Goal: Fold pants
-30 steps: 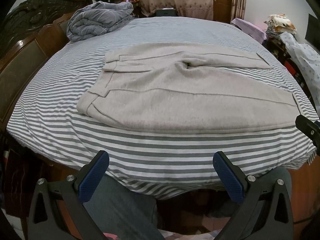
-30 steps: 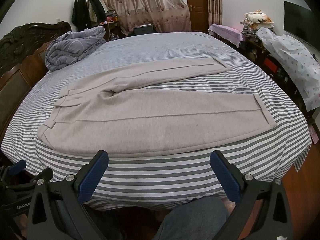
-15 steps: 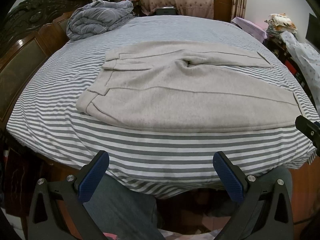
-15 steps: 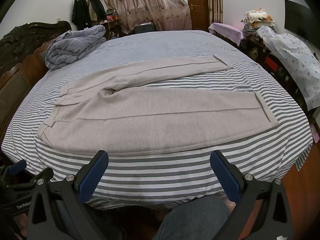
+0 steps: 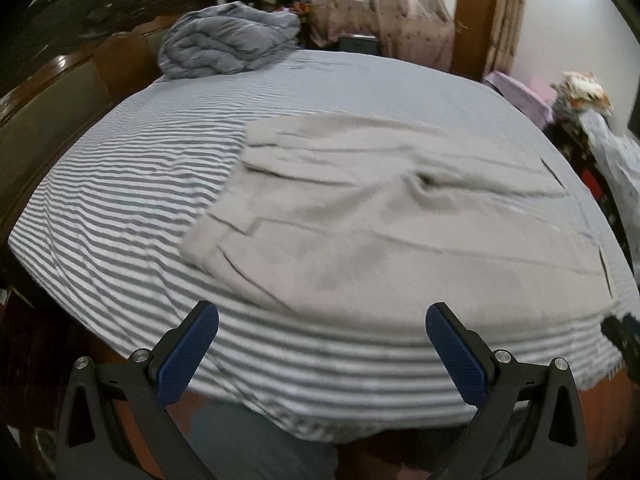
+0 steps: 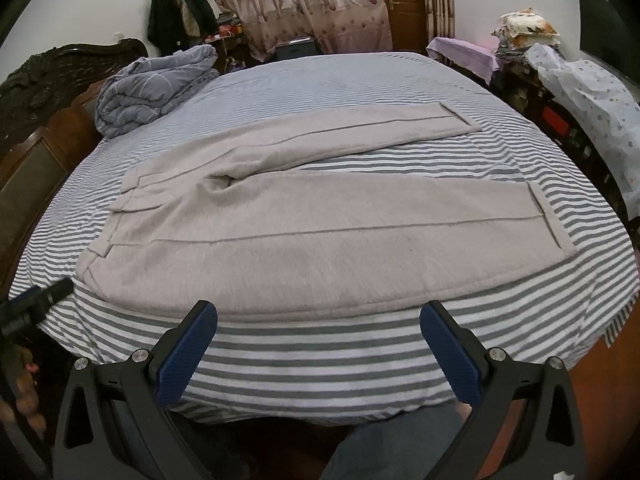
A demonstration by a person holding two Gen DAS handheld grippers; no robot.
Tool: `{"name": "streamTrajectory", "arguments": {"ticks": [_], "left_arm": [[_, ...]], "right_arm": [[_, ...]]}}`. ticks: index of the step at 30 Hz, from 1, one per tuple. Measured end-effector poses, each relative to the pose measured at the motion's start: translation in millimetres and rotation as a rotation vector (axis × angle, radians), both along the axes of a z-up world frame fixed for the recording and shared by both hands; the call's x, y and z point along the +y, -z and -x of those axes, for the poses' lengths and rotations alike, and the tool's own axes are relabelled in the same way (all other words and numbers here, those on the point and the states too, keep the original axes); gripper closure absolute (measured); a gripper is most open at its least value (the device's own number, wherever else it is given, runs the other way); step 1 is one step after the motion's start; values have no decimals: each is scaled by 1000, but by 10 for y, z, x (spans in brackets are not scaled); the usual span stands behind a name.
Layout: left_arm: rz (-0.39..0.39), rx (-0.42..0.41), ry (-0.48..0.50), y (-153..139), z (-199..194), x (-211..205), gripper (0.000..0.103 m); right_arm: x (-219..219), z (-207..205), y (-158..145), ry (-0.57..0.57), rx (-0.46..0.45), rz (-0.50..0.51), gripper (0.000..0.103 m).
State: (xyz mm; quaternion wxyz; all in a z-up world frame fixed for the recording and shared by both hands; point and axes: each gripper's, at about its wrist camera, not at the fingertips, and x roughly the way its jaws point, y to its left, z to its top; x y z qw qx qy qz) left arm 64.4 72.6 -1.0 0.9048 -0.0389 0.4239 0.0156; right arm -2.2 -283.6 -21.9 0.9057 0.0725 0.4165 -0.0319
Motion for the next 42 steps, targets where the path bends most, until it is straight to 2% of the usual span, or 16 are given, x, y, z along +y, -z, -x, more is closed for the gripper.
{"name": "streamTrajectory", "arguments": {"ticks": [11, 13, 15, 19, 23, 26, 34, 37, 42], "left_arm": [[52, -6, -99, -149, -1036, 998, 1], [90, 7, -108, -143, -1280, 1159, 6], [143, 26, -115, -109, -1511, 1292, 17], [293, 54, -120, 14, -1987, 1545, 26], [426, 80, -86, 185, -2429, 1703, 45], [482, 92, -73, 326, -2717, 1774, 53], [629, 132, -118, 688, -3261, 1962, 55], [660, 154, -105, 788, -3402, 1949, 56], [687, 159, -80, 897, -3599, 1942, 56]], "right_arm": [[-24, -526, 139, 0, 51, -4, 2], [1, -658, 198, 1, 69, -6, 2], [41, -784, 255, -1, 84, -10, 2], [125, -992, 347, -18, 110, -27, 2], [244, -1224, 422, -37, 131, -29, 2], [323, -1341, 492, -45, 149, -8, 2], [408, -1643, 680, -58, 197, 21, 2], [423, -1863, 654, -92, 194, 10, 2], [445, -2381, 472, -177, 134, -12, 2]]}}
